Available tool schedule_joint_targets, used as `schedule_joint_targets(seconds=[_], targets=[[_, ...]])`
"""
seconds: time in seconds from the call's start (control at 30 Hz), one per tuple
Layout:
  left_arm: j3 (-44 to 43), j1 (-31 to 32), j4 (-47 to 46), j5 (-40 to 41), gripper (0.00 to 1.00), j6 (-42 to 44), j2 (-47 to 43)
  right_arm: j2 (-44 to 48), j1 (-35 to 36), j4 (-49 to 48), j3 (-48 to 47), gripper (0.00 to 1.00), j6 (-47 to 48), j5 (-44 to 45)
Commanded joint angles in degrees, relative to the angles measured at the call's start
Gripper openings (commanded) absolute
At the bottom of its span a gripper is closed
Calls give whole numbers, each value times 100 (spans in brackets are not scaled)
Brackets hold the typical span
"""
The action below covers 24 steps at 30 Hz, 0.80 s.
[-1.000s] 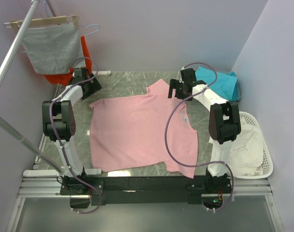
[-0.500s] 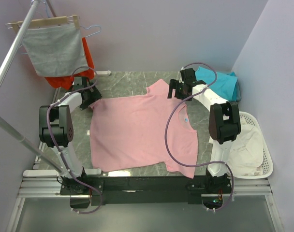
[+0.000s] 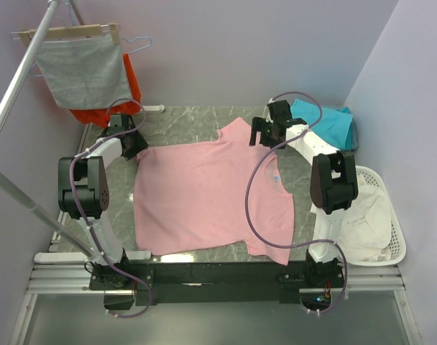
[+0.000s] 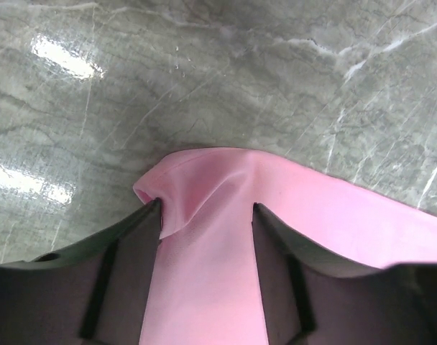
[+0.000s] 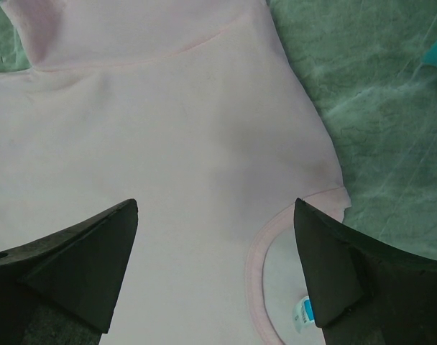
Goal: Fold and stack the t-shirts
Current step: Grap the side of the flattened tshirt furthest away from the robot with both arms
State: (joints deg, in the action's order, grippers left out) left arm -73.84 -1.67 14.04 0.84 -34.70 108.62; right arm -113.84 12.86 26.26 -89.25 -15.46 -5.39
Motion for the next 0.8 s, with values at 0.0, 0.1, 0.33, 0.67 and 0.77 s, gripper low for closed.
schedule_joint_targets(seconds=[0.0,0.1,0.33,0.67,0.77], targets=[[-244,9,-86,-102,53,-28,107,-33,-30,28,-268,95,96,90],[-262,0,-68,-137,26,7,151,-42,-38,46,-268,95,105,99],[-341,0,-59,-303,1,130,292,-33,-47,72,-277,95,131,161],[-384,-61,-332,-67,1,437,-174,-24,-47,46,-250,95,140,143],[-377,-61,-611,196,1,516,-262,-33,-56,46,-242,95,123,196]])
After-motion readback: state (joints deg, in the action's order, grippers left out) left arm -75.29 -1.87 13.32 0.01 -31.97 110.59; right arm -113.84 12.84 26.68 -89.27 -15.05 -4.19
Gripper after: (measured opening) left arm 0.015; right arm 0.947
